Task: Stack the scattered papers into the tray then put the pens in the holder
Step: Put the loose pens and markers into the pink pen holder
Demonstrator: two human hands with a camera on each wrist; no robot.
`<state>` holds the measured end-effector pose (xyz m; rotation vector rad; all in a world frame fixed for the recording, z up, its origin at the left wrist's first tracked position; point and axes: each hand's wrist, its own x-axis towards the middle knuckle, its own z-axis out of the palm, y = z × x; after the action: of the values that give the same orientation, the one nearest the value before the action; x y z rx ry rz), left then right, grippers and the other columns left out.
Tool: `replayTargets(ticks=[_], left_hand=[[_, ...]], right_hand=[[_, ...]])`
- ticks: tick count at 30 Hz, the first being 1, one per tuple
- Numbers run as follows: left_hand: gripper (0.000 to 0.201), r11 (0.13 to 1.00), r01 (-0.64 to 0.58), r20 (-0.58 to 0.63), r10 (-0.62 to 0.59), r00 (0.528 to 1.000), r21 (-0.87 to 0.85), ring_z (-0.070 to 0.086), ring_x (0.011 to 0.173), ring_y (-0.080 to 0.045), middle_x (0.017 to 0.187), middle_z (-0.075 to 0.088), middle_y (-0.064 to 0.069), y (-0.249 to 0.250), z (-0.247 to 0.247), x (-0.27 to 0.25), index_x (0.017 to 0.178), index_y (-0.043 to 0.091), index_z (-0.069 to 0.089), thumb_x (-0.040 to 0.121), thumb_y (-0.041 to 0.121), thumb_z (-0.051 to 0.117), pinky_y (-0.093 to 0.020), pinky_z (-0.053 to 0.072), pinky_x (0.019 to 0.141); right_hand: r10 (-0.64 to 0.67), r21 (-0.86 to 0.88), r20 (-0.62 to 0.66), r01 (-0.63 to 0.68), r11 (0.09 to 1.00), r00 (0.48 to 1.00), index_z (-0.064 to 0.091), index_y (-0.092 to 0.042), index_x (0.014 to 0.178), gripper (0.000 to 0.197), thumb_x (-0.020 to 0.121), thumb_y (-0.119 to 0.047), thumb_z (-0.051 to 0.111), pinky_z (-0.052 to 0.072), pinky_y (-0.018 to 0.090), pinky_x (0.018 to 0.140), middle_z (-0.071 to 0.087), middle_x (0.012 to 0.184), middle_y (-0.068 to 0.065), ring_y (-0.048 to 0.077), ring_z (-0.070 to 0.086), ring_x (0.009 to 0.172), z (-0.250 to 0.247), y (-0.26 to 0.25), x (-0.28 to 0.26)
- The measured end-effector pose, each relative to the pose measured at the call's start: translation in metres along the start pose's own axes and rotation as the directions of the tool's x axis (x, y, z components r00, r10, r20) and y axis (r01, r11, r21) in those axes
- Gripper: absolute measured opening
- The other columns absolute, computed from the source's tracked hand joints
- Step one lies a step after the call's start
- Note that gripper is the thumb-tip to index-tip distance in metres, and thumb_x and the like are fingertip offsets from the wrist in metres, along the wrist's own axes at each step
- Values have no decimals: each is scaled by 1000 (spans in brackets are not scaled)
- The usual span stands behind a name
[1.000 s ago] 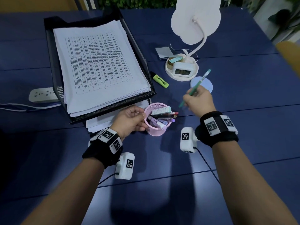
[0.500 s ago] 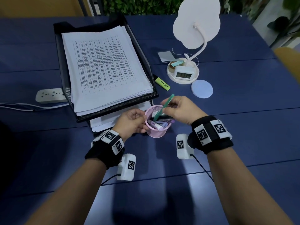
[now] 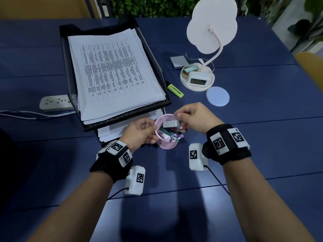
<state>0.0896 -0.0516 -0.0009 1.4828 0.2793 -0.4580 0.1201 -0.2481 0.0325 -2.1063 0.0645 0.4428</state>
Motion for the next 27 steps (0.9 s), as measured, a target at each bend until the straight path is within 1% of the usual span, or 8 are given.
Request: replayTargets(ticks=[3,5,8,10,16,21,23,27], left_hand=[[9,1000,5,1,-5,1000,0,61,43,-9,70,58,-14,1,-3,-2,88,7,55,92,-1,55,-18,51,43],[10,1000,12,-2,-12,1000,-1,62,43,-10,70,58,-14,2,-6,-3,86,8,55,91,-1,55,-18,51,42],[11,1000,28,4,-28,1000,7,62,43,-11,66,60,-11,3,-12,-3,85,8,56,91,-2,56,-19,51,42],[12,999,39,23,-40,999,26,62,43,-11,60,63,-7,4,-16,-2,84,8,56,90,-2,56,-19,50,41],[14,995,86,46,-88,995,45,60,42,-9,54,65,1,6,-23,7,84,11,55,90,-1,56,-19,49,42],[13,992,112,84,-117,990,57,60,43,-9,53,64,-1,4,-28,15,86,13,56,91,0,55,-19,50,44],[13,991,116,100,-122,987,66,60,44,-9,54,64,-1,3,-30,18,87,13,56,91,1,54,-18,50,46],[15,990,120,113,-127,985,68,59,43,-8,53,64,0,3,-29,20,85,14,56,92,2,54,-18,50,46]], right_hand=[[11,41,-54,-8,999,998,67,-8,95,16,94,-12,51,44,11,48,62,69,0,9,54,55,-3,4,8],[16,30,-104,-13,999,994,67,-11,94,17,95,-14,50,42,10,48,63,70,-1,10,53,56,-5,9,20],[29,-30,-170,-34,999,985,68,-15,92,16,94,-18,52,46,21,62,65,74,-1,14,57,66,-8,18,43],[16,-167,-201,-50,985,979,70,-13,97,19,93,-20,53,44,24,74,68,89,4,19,59,82,-10,22,61],[29,-513,-169,-113,851,985,65,-7,117,31,92,-11,47,47,34,90,64,118,19,35,58,109,-8,31,116],[42,-665,9,-25,747,999,37,-13,144,55,91,-5,46,36,33,106,31,153,6,31,41,132,-1,38,146],[28,-704,5,-16,710,1000,38,-14,143,52,92,-8,46,42,34,97,43,144,11,33,48,124,-3,39,151],[36,-757,-90,-92,647,995,59,-6,123,37,90,-23,57,46,33,79,62,114,18,35,58,106,-5,38,159]])
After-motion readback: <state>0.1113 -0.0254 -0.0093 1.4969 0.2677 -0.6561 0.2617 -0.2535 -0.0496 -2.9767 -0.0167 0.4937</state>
